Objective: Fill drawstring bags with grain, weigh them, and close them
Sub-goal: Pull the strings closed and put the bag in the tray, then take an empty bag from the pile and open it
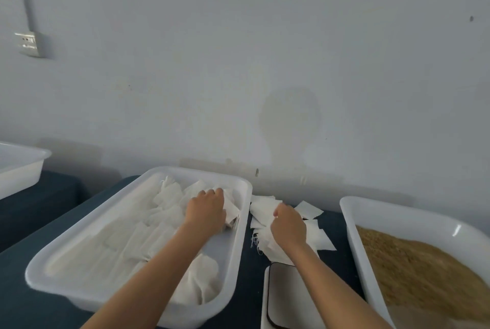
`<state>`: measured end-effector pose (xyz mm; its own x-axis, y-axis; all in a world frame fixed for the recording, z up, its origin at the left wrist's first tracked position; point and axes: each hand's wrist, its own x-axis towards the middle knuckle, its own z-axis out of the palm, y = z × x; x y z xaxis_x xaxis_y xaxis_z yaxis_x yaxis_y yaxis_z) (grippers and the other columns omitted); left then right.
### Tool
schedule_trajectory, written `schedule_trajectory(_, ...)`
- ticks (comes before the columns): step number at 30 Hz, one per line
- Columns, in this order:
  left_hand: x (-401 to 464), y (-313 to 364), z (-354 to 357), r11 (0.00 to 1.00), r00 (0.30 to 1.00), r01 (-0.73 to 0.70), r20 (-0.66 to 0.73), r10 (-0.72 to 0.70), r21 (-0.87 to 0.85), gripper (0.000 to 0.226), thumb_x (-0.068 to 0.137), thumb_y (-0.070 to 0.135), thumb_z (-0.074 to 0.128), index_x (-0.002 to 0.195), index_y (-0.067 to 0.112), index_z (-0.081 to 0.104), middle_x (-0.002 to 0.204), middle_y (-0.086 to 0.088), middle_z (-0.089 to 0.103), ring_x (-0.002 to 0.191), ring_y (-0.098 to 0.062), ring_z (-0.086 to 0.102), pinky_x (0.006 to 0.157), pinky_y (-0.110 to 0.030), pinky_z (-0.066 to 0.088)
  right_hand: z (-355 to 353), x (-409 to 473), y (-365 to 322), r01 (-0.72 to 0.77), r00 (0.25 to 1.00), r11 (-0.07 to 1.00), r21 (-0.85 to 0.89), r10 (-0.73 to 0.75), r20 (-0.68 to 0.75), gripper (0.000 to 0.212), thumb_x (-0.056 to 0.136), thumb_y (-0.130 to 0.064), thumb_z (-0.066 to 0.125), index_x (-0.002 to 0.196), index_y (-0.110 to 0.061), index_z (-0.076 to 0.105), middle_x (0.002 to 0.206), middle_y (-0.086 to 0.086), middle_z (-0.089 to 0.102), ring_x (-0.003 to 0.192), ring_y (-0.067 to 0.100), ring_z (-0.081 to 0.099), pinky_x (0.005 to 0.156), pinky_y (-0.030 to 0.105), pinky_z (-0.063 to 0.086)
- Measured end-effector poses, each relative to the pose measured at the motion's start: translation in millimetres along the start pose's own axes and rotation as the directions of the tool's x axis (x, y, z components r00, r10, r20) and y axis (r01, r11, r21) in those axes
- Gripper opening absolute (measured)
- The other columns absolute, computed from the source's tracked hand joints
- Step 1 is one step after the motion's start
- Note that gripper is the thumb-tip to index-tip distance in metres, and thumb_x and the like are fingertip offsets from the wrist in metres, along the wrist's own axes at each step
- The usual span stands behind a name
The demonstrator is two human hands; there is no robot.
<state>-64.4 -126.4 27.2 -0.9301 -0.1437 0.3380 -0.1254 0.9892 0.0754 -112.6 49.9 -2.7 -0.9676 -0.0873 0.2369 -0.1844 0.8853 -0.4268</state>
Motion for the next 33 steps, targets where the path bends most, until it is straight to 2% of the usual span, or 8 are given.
schedule_trajectory(3,-4,1,9,1.000,1.000,0.012,0.016,-0.012,-0.022,0.020,0.094,0.019,0.042,0.113,0.015,0.047,0.115,0.000,0.057,0.108,-0.020,0.052,0.083,-0.029,0.043,19,10,23,0.003,0.982,0.978,-0.208,0.036,0.183,0.043,0.094,-0.031,0.049,0.130,-0.011,0.037,0.133,0.007,0.041,0.120,0.026,0.042,0.095,0.034,0.039)
schedule_trajectory(7,-5,-4,20,0.996,0.999,0.030,0.030,-0.027,-0.088,0.006,0.092,0.013,0.039,0.094,0.019,0.039,0.092,0.002,0.052,0.092,-0.018,0.052,0.071,-0.025,0.037,34,16,28,-0.017,0.983,0.958,-0.288,0.069,0.171,0.051,0.093,-0.039,0.048,0.133,-0.012,0.033,0.132,0.006,0.044,0.120,0.026,0.045,0.090,0.032,0.039)
schedule_trajectory(10,-4,-5,24,0.992,1.000,0.021,0.019,-0.019,-0.128,0.006,0.093,0.013,0.039,0.093,0.019,0.038,0.088,0.005,0.049,0.082,-0.016,0.047,0.075,-0.026,0.043,34,20,26,0.057,0.993,0.953,-0.299,-0.023,0.116,0.012,0.095,-0.022,0.040,0.104,-0.019,0.047,0.116,0.003,0.058,0.101,0.021,0.057,0.072,0.026,0.036)
schedule_trajectory(12,-4,-4,23,0.989,1.000,0.016,0.016,-0.013,-0.149,0.005,0.094,0.015,0.040,0.095,0.020,0.040,0.094,0.005,0.056,0.087,-0.015,0.054,0.080,-0.026,0.048,28,20,28,0.059,0.995,0.948,-0.312,-0.032,0.090,0.023,0.092,-0.009,0.037,0.072,-0.020,0.035,0.105,0.000,0.061,0.092,0.019,0.057,0.068,0.024,0.032)
schedule_trajectory(19,-5,29,-8,0.959,0.985,-0.072,-0.170,0.025,-0.275,0.011,0.096,0.025,0.040,0.102,0.022,0.050,0.101,0.011,0.059,0.094,-0.010,0.053,0.073,-0.023,0.042,-52,29,47,0.042,0.985,0.999,-0.033,-0.047,-0.168,0.033,0.097,-0.018,0.041,0.065,-0.017,0.040,0.072,0.000,0.052,0.075,0.021,0.052,0.055,0.027,0.031)
schedule_trajectory(25,-9,126,-43,0.542,0.980,-0.111,-0.002,0.197,-0.833,0.015,0.090,0.030,0.059,0.101,0.022,0.051,0.096,0.014,0.059,0.090,-0.006,0.059,0.079,-0.023,0.046,-155,5,94,0.116,0.989,0.925,0.361,-0.143,0.047,0.031,0.098,-0.016,0.048,0.067,-0.010,0.042,0.071,0.007,0.044,0.066,0.017,0.043,0.060,0.029,0.029)
schedule_trajectory(29,-26,203,-31,0.256,0.948,0.026,0.105,0.300,-0.966,0.027,0.092,0.037,0.056,0.108,0.017,0.052,0.092,0.012,0.056,0.073,0.004,0.057,0.066,-0.014,0.048,-177,-35,145,0.051,0.974,0.895,0.444,-0.142,0.174,0.029,0.097,-0.019,0.047,0.083,0.005,0.056,0.079,0.011,0.053,0.075,0.024,0.054,0.067,0.029,0.040)
schedule_trajectory(33,-42,262,-11,0.132,0.877,0.202,0.239,0.418,-0.971,0.022,0.095,0.032,0.053,0.085,0.012,0.052,0.074,0.003,0.054,0.064,-0.007,0.055,0.055,-0.016,0.047,-179,-69,193,-0.077,0.967,0.892,0.446,-0.042,0.252,0.026,0.098,-0.025,0.046,0.105,-0.009,0.066,0.102,0.011,0.068,0.097,0.028,0.063,0.088,0.041,0.049)
